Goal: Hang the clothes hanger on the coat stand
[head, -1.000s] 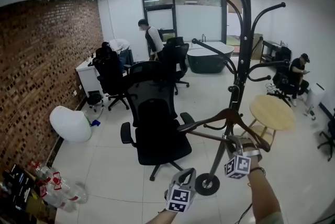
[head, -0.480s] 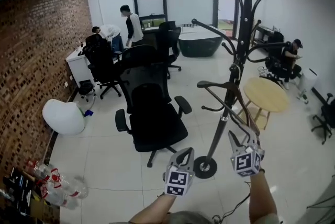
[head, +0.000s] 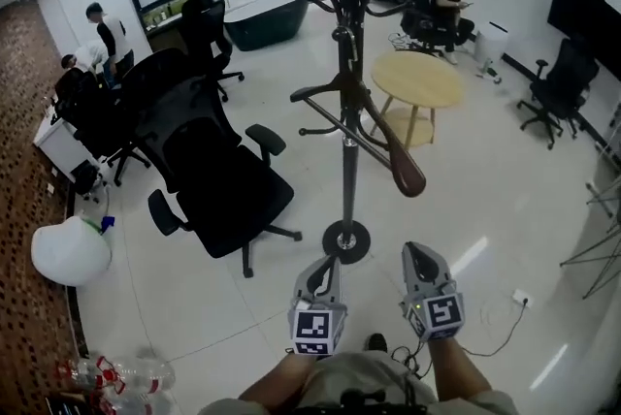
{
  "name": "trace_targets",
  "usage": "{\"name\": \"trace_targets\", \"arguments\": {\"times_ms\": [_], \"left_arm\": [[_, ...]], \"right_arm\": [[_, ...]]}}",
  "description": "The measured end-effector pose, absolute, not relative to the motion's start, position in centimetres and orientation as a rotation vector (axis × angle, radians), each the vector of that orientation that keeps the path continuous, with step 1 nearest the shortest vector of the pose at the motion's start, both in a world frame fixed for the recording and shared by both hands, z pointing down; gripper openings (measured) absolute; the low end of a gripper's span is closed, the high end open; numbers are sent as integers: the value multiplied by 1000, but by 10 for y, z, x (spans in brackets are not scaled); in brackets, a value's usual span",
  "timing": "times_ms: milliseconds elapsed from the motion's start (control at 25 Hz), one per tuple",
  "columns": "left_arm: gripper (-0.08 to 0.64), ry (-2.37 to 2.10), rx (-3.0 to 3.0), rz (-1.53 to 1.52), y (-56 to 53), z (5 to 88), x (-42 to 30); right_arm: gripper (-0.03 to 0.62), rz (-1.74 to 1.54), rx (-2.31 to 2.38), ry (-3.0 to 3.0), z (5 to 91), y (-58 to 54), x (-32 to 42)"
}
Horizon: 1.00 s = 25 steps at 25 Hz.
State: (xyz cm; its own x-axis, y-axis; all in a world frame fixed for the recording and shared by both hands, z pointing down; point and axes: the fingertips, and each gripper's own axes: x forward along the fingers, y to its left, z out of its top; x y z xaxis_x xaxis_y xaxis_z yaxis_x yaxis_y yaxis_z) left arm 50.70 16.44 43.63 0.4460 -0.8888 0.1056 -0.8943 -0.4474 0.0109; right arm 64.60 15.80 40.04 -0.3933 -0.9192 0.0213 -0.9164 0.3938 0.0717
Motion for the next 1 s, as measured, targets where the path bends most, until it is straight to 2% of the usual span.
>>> {"name": "trace_targets", "arguments": {"times_ms": [400, 760, 1000], "left_arm": [[0, -1458, 2673, 297, 203, 499, 549], [0, -1430, 2627, 360, 228, 527, 614], [0, -1452, 2600, 344, 224, 526, 605]], "right_arm": [[2, 328, 1862, -2444, 508, 221, 689], [0, 336, 1886, -2452, 513, 229, 742], [0, 359, 1810, -2437, 522, 229, 731]]}}
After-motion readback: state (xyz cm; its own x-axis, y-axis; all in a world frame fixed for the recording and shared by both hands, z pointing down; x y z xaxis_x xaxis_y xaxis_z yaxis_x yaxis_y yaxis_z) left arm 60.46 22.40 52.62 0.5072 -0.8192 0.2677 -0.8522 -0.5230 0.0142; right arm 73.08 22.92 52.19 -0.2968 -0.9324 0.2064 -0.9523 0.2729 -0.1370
